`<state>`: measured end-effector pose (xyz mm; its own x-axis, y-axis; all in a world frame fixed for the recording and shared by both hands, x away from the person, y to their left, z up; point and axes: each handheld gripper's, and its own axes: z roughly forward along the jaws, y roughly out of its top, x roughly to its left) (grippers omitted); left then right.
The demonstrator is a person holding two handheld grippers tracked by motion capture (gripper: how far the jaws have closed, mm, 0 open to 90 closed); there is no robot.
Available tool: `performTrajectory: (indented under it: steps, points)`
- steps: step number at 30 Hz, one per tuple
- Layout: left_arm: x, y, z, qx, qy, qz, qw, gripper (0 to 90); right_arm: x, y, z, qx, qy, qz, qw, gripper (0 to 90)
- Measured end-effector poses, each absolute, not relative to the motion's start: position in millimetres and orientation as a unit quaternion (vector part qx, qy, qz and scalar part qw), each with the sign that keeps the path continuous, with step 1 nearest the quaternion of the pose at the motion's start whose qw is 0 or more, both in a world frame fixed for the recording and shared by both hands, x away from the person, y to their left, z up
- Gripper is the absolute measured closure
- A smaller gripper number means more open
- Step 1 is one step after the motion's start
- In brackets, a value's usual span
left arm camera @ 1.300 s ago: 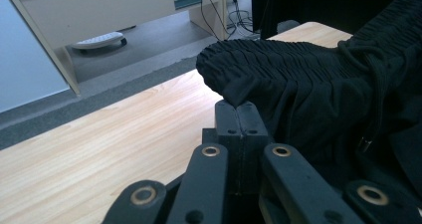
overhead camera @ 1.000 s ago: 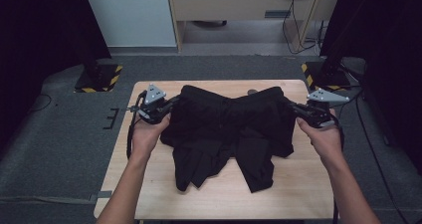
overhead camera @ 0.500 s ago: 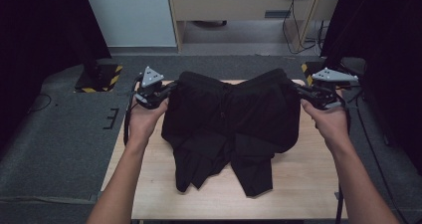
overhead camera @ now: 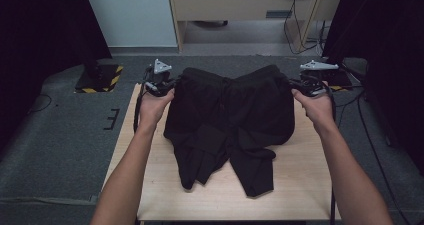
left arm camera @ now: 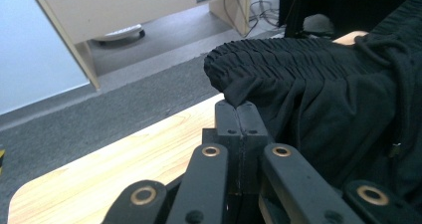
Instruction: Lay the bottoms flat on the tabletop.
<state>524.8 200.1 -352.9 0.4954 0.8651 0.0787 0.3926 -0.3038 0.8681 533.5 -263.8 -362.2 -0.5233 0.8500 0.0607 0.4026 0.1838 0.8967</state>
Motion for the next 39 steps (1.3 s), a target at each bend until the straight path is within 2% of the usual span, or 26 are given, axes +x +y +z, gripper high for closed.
performTrajectory:
  steps: [10, 22, 23, 24, 25, 26, 29, 31, 39]
  points:
    - [564, 198, -358, 0.763, 0.424, 0.28, 0.4, 90.0, 572, -260, -385, 0.452, 0.728, 0.467, 0.218, 88.9]
    - [601, 200, -371, 0.769, 0.445, 0.271, 0.37, 90.0, 608, -244, -403, 0.47, 0.734, 0.436, 0.224, 87.3]
    - [604, 200, -375, 0.773, 0.452, 0.261, 0.361, 89.8, 611, -243, -408, 0.476, 0.736, 0.43, 0.217, 80.1]
    - [606, 200, -381, 0.776, 0.458, 0.266, 0.343, 84.5, 614, -241, -414, 0.49, 0.737, 0.415, 0.212, 63.1]
    - [607, 201, -386, 0.775, 0.465, 0.276, 0.327, 73.3, 616, -239, -420, 0.499, 0.741, 0.399, 0.207, 50.7]
    - [607, 203, -391, 0.775, 0.47, 0.273, 0.324, 66.7, 617, -237, -424, 0.502, 0.746, 0.386, 0.207, 45.5]
    - [602, 210, -399, 0.764, 0.483, 0.28, 0.322, 57.5, 612, -236, -432, 0.507, 0.743, 0.381, 0.214, 30.9]
    - [599, 217, -401, 0.757, 0.498, 0.277, 0.32, 50.5, 608, -238, -433, 0.511, 0.742, 0.376, 0.217, 29.3]
    - [567, 230, -409, 0.755, 0.493, 0.269, 0.337, 49.3, 585, -244, -433, 0.514, 0.747, 0.373, 0.197, 31.1]
